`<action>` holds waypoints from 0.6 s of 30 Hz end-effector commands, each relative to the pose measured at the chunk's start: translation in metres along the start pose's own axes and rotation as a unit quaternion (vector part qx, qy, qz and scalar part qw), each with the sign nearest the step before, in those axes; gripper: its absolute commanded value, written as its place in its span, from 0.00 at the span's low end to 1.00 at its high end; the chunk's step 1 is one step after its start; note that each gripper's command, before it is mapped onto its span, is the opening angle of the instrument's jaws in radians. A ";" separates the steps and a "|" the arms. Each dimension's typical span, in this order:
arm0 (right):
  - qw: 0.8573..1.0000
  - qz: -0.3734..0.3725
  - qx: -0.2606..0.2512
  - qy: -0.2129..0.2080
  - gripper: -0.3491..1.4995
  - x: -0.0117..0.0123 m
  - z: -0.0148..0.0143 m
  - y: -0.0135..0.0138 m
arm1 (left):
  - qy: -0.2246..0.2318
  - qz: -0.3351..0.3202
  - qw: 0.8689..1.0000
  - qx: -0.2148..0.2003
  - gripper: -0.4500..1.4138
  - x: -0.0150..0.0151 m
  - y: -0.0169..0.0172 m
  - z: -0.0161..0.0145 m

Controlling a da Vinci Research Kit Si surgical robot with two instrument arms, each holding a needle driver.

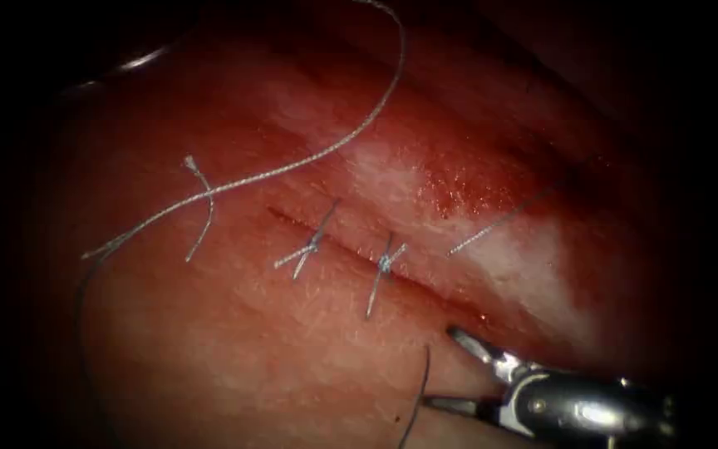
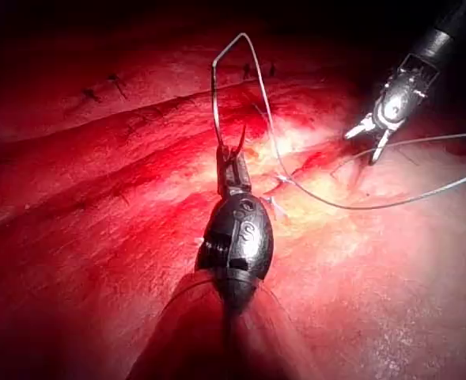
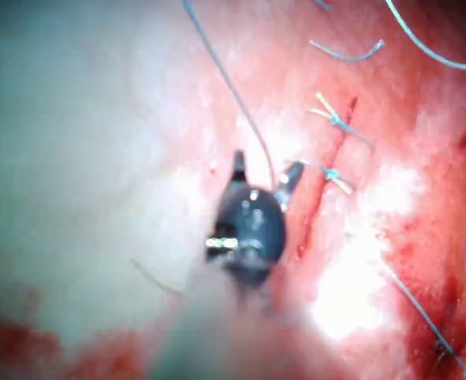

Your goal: Wound Closure

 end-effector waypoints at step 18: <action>1.000 0.021 0.002 -0.002 0.00 -0.0031 0.0017 -0.0010 | -0.002 -0.002 1.000 -0.003 0.00 -0.0008 0.0006 0.0008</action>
